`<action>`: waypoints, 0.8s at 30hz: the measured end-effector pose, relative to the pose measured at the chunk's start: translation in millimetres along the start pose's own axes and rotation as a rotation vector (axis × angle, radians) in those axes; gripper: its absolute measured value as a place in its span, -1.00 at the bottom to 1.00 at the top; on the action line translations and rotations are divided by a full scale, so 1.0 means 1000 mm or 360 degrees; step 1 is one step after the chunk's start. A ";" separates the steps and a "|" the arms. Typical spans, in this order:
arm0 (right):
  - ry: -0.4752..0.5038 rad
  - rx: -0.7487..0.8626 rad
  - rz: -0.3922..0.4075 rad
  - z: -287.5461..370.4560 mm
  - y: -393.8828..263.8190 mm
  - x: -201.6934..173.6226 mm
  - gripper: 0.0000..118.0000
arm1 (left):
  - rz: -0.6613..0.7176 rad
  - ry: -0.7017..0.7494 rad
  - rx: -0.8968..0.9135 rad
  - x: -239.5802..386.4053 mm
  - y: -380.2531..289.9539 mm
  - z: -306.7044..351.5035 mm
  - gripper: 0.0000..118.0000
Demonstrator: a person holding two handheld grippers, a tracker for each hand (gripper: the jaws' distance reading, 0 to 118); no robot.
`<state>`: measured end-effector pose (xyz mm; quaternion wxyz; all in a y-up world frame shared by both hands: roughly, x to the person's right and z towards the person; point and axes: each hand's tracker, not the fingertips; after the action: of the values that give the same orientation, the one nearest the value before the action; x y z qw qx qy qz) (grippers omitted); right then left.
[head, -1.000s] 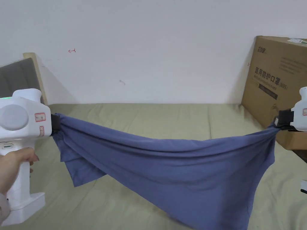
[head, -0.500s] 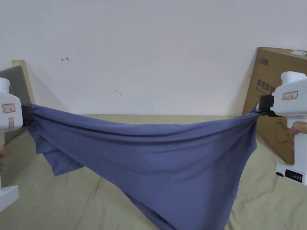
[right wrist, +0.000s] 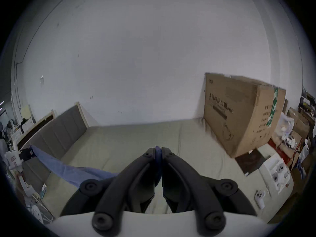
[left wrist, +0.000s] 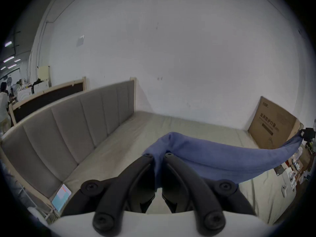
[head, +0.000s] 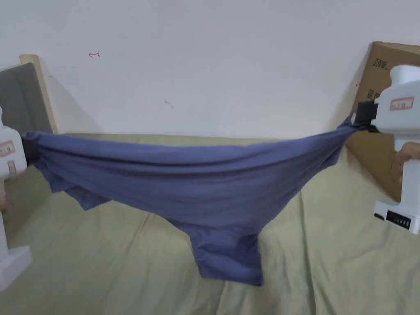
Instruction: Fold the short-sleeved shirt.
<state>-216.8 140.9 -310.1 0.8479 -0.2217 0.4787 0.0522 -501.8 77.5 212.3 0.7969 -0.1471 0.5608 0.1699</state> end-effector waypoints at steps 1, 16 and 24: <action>0.0008 -0.0053 -0.0017 -0.005 -0.014 0.002 -0.89 | -0.0009 0.0002 -0.0051 -0.003 -0.015 -0.005 -0.94; -0.0133 -0.0749 -0.0217 0.016 -0.271 0.064 -0.90 | -0.0266 -0.0028 -0.0610 -0.045 -0.219 0.025 -0.94; -0.0167 -0.0899 -0.0310 0.043 -0.346 0.086 -0.90 | -0.0348 -0.0020 -0.0767 -0.059 -0.283 0.042 -0.94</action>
<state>-33.1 -161.6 -250.5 0.7774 -0.4906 0.3771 0.1130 -361.4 -165.2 294.1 0.7561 -0.3912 0.4799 0.2123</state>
